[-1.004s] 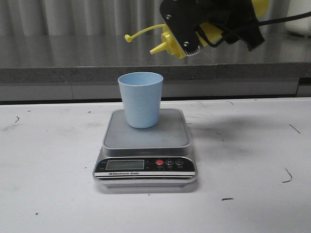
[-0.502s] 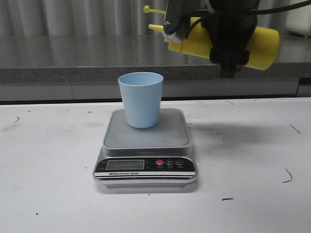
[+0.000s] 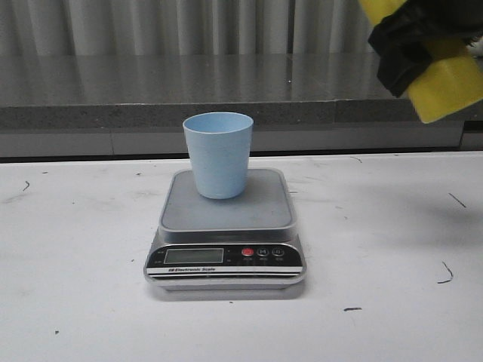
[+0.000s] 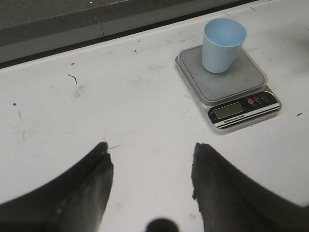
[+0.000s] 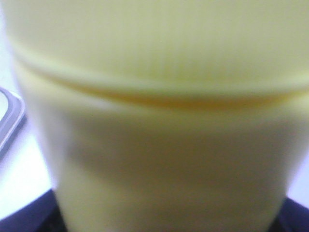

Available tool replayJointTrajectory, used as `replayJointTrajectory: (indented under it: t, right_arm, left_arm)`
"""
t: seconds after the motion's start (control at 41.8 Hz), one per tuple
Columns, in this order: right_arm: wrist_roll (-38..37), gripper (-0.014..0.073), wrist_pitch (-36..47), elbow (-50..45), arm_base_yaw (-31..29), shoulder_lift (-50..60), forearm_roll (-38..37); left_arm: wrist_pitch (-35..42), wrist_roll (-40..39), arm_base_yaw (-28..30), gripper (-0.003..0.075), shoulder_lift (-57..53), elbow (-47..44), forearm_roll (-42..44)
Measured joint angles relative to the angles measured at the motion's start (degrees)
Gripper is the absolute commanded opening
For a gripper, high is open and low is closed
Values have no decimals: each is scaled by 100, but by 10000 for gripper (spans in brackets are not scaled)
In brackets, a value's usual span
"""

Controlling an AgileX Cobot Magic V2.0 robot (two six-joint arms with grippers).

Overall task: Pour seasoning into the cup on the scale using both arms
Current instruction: 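Turn the bottle upright and lower it back onto the table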

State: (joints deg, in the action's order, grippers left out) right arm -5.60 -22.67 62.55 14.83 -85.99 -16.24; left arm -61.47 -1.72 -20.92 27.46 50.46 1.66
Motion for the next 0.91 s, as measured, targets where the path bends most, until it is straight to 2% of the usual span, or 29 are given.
replayJointTrajectory:
  t: [0.143,0.406,0.526,0.908]
  right_arm:
    - [-12,360,1338,-1040,-387,279,103]
    - [-12,360,4543,-2758,-795,167,128]
    - [-12,360,5583,-3018,-924,-206,128]
    - [146,360,7747,-3038,-1182,-1624,235]
  left_arm:
    - [0,0,0,364,0,0,0]
    - [0,0,0,364,0,0,0]
    - [0,0,0,364,0,0,0]
    - [0,0,0,364,0,0,0]
